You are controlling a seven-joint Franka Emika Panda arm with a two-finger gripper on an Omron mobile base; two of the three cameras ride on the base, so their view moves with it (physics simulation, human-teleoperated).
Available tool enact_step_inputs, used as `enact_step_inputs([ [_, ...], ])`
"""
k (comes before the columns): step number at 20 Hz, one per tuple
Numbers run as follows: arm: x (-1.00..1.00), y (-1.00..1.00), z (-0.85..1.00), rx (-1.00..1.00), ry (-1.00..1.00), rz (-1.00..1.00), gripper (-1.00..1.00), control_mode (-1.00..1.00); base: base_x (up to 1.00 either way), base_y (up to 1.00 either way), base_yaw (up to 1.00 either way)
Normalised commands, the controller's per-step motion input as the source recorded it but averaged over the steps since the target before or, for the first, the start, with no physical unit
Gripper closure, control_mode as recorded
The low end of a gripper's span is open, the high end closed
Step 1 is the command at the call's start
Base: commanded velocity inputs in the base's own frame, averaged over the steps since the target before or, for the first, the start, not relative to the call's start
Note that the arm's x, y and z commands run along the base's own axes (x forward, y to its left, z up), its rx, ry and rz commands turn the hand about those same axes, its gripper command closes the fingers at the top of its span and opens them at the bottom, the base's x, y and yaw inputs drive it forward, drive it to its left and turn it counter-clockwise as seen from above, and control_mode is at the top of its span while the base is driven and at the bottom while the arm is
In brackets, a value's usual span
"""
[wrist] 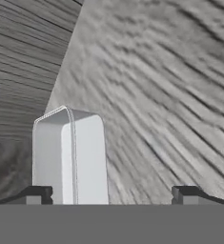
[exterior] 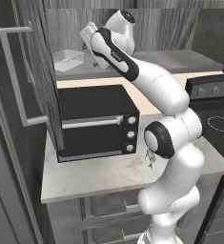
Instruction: Retrieve the tupperware from the cabinet, then place the raw meat into the tupperware to avoid contamination.
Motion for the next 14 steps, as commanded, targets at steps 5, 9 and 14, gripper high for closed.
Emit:
enact_step_inputs([
  [5,0.35,0.22,0.00,0.00,0.00,0.03,-1.00,-1.00,0.00,0.00,0.00],
  [9,0.32,0.21,0.00,-0.01,0.01,0.02,-1.00,-1.00,0.00,0.00,0.00],
  [14,0.26,0.05,0.00,0.00,0.03,0.02,-1.00,-1.00,0.00,0.00,0.00],
])
